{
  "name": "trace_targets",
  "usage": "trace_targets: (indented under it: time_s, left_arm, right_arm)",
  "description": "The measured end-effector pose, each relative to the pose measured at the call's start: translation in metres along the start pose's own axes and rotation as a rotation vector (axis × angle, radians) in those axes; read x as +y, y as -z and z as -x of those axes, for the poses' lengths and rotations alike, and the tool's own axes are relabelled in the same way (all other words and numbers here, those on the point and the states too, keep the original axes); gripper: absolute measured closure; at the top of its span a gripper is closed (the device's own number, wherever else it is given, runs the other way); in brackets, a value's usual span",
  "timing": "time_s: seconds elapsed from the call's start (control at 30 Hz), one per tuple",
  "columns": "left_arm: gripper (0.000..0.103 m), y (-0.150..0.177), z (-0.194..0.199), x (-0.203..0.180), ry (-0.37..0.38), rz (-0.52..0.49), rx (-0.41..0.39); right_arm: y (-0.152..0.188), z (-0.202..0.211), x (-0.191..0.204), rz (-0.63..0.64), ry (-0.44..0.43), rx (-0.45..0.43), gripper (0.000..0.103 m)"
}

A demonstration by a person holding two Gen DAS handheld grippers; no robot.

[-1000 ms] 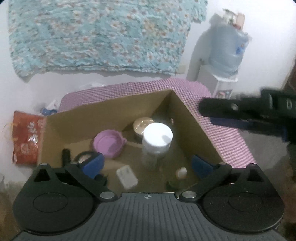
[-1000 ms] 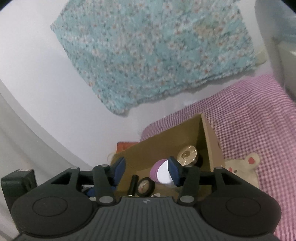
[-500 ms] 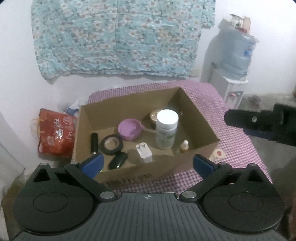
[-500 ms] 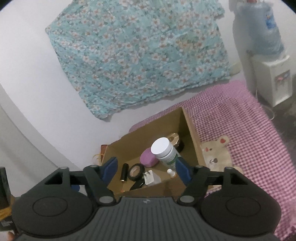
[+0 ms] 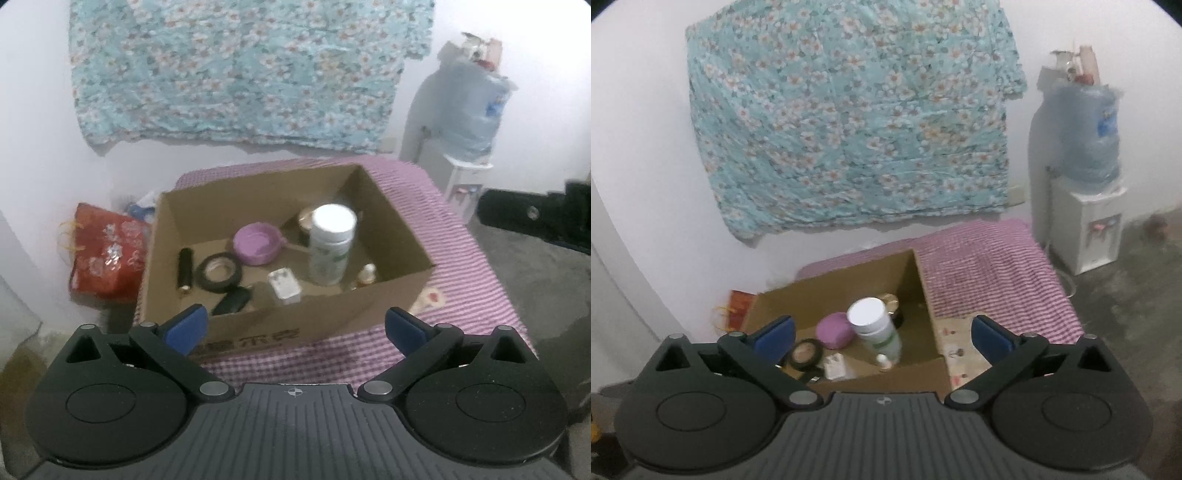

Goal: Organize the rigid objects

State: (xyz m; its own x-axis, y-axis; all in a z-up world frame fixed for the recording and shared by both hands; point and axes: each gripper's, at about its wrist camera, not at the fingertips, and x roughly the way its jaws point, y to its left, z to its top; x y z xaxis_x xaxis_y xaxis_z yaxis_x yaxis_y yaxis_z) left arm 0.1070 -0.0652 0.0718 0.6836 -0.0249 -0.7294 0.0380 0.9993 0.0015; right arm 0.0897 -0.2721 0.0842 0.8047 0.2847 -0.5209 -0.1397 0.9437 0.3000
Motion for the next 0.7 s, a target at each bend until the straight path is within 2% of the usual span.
trace_targets:
  time_s: [0.17,0.3,0.47,0.57,0.7]
  left_arm:
    - [0.000,0.001,-0.010,0.020,-0.058,0.070,0.023]
    - [0.000,0.000,-0.016,0.033,-0.108,0.102,0.029]
    - [0.001,-0.003,-0.025,0.037,-0.158,0.088,0.029]
    - [0.001,-0.005,-0.029,0.039,-0.151,0.086,0.040]
    - [0.001,-0.004,-0.035,0.041,-0.145,0.087,0.056]
  right_arm:
    - [0.011,-0.010,0.007,0.051,0.096,0.040,0.000]
    - [0.020,-0.025,0.010,0.076,0.130,0.088,0.000]
    - [0.026,-0.048,0.023,0.115,0.106,0.156,0.000]
    - [0.028,-0.058,0.031,0.127,0.081,0.182,0.000]
    - [0.029,-0.069,0.038,0.141,0.093,0.203,0.000]
